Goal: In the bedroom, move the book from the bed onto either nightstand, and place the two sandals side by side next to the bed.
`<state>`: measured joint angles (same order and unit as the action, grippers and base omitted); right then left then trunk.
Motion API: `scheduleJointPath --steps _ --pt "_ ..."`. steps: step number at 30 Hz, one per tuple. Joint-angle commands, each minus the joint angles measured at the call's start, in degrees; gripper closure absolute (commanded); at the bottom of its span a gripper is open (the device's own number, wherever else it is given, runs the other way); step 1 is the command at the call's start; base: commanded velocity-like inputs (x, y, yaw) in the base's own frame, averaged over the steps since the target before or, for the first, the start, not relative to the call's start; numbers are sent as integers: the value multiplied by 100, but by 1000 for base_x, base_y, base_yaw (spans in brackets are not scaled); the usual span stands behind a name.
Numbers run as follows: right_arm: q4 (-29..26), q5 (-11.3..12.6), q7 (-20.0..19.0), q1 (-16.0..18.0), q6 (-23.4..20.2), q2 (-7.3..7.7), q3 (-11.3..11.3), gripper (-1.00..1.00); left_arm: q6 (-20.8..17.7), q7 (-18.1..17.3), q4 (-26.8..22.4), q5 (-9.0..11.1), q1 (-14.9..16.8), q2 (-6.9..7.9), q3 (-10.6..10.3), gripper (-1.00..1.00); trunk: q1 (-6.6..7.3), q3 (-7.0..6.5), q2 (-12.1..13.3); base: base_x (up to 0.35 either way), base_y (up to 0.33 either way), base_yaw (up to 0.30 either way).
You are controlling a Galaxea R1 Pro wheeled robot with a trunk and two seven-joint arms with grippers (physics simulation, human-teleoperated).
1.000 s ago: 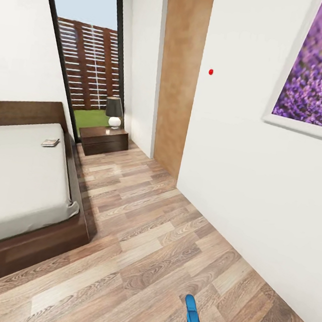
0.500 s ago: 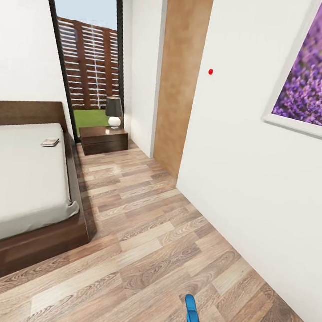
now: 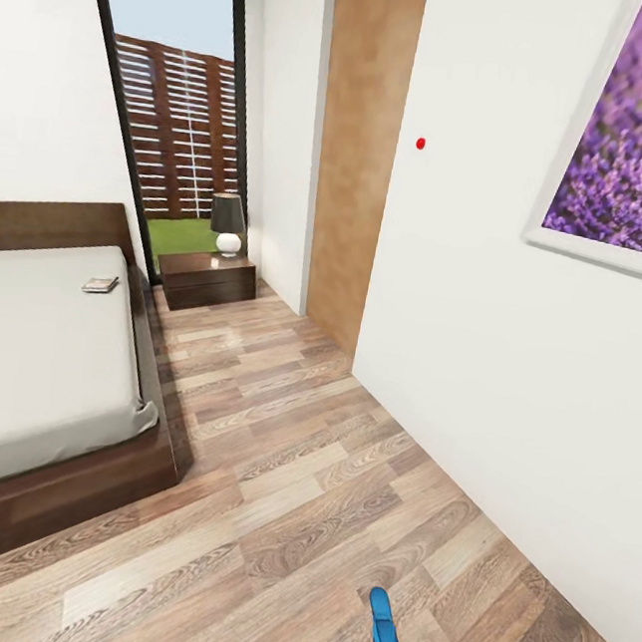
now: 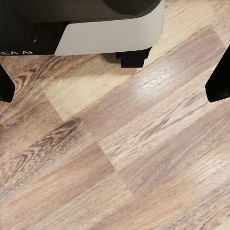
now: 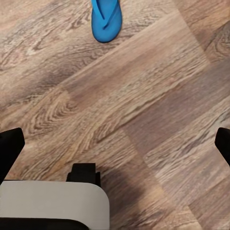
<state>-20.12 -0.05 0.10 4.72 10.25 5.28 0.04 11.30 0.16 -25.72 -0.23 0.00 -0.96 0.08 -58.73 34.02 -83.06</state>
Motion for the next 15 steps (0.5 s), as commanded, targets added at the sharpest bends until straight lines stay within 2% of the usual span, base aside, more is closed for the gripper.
scheduleJointPath --steps 1,5,7,9,10,11,12,13,15 --pt "-3 -2 10 3 -13 1 8 -100 12 2 -3 -3 -2 -1 1 -100 0 4 -2 0 0 0" --pt "-121 15 22 3 -334 -2 19 -100 11 2 -3 -1 -2 -1 1 -100 0 4 -2 0 0 0" --pt "-341 19 25 9 -789 -7 21 -100 10 2 -3 2 -2 -1 1 -100 0 4 -2 0 0 0" --pt "-872 15 30 16 -1633 -13 21 -100 11 2 -3 3 -1 -1 1 -100 0 4 -2 0 0 0" --pt "-1318 4 32 18 -2162 -32 22 -100 12 2 -3 0 0 -1 1 -100 0 4 -2 0 0 0" --pt "-1588 -7 32 19 -2408 -59 22 -100 12 2 -3 -1 0 -1 1 -100 0 4 -2 0 0 0" --pt "-2060 -21 47 38 -2689 -177 22 -100 12 2 -3 -2 -1 -1 1 -100 0 4 -2 0 0 0" --pt "-2302 -25 53 172 -2788 -280 22 -100 12 -1 -3 -3 -4 -1 1 -100 0 4 -2 0 0 0" --pt "-2427 -28 57 430 -2841 -354 22 -100 12 -4 -3 -6 -2 -2 1 -100 0 4 -2 0 0 0"
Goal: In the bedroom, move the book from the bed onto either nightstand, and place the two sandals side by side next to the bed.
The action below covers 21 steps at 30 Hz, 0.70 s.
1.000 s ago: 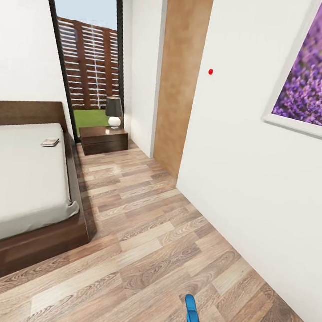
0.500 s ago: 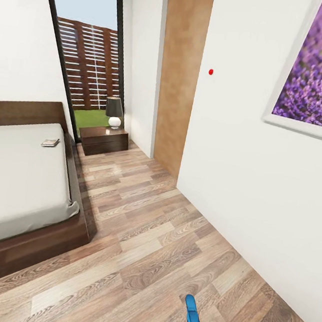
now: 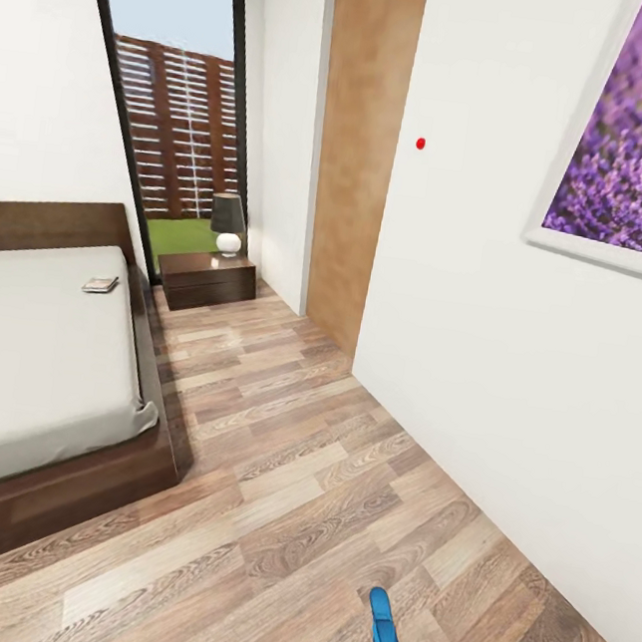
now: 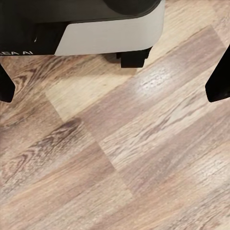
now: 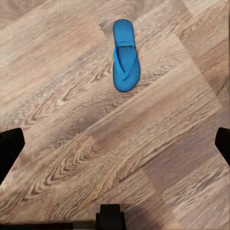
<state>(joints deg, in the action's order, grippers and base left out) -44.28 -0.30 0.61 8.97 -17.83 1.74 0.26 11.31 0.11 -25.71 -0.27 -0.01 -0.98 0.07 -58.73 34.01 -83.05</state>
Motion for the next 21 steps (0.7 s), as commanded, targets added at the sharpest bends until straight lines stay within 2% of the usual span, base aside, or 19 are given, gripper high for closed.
scheduleJointPath --steps 1,7,21 --pt "-58 -4 4 186 -53 -28 1 -100 12 0 -4 -2 0 0 1 -100 0 5 -3 0 0 0" --pt "-129 -8 -8 504 -66 -77 -28 -100 12 0 -4 0 -1 1 1 -100 0 5 -3 0 0 0" --pt "-127 -5 -16 553 -12 -86 -34 -100 12 -1 -4 0 0 1 1 -100 0 5 -3 0 0 0"
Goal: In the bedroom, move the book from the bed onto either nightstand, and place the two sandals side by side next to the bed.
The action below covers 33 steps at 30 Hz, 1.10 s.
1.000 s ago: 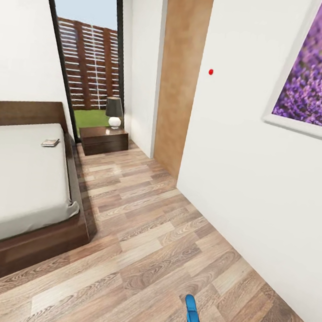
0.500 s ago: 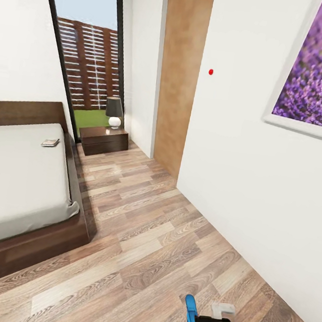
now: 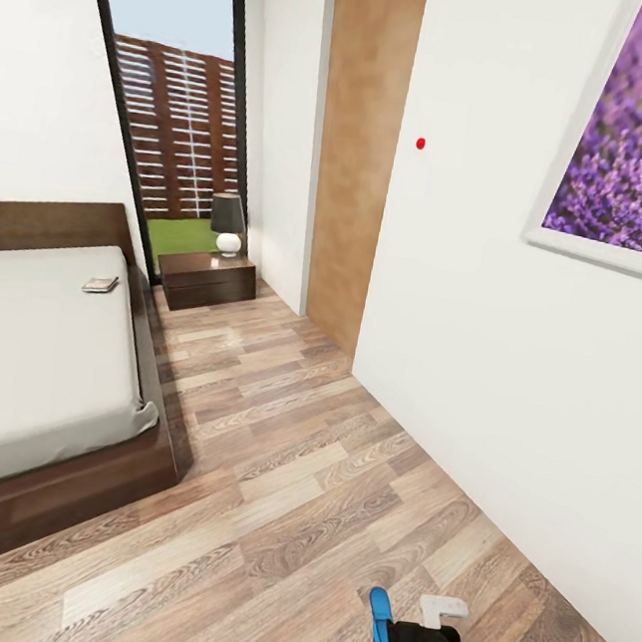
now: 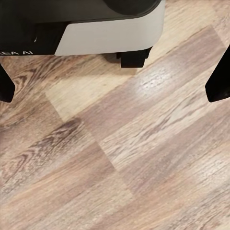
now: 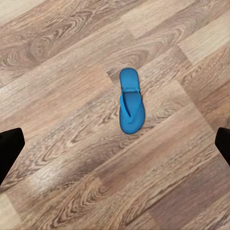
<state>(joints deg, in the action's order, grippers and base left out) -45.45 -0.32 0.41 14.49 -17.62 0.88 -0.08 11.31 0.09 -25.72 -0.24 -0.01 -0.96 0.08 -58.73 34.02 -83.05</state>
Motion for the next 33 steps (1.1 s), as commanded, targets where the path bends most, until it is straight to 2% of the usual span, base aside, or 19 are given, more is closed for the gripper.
scheduleJointPath --steps 1,33 --pt "-8 -3 4 1 -32 0 -1 -100 12 1 -3 -3 0 -1 1 -100 0 5 -3 0 0 0" --pt "69 13 4 1 -22 -17 -11 -100 4 1 -3 31 0 -9 10 -100 -22 23 -43 0 0 0"
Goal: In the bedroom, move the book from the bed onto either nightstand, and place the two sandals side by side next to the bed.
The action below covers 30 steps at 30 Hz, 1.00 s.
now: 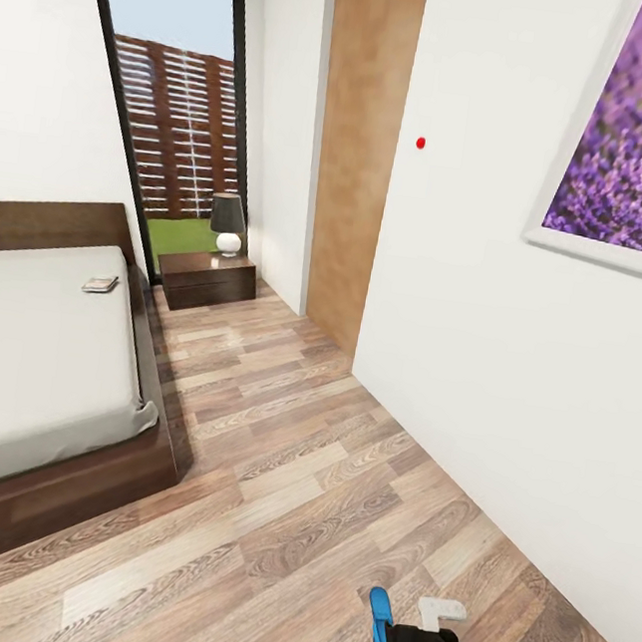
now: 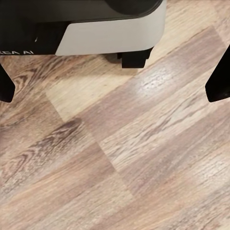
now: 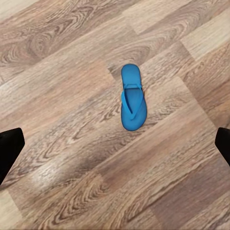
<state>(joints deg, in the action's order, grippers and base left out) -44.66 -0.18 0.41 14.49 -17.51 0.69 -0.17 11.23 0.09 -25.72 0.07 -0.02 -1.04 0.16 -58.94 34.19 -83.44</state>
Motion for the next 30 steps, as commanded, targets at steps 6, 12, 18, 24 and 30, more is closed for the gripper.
scheduleJointPath --steps 6,12,18,24,30 --pt "-8 0 3 1 -33 1 -1 -100 11 0 -3 4 1 -1 2 -100 -132 113 -245 0 0 0" --pt "-8 -1 4 1 -33 1 -8 -100 11 0 -3 2 -1 -1 2 -100 -264 221 -485 0 0 0" --pt "-8 0 5 1 -33 -1 -10 -100 11 0 -3 2 0 -1 2 -100 -396 328 -726 0 0 0" --pt "-8 0 6 1 -33 0 -10 -100 11 0 -3 2 -1 -1 2 -100 -528 436 -967 0 0 0" --pt "-1 0 8 1 -33 -6 -10 -100 11 0 -3 2 1 -1 2 -100 -659 544 -1207 0 0 0"
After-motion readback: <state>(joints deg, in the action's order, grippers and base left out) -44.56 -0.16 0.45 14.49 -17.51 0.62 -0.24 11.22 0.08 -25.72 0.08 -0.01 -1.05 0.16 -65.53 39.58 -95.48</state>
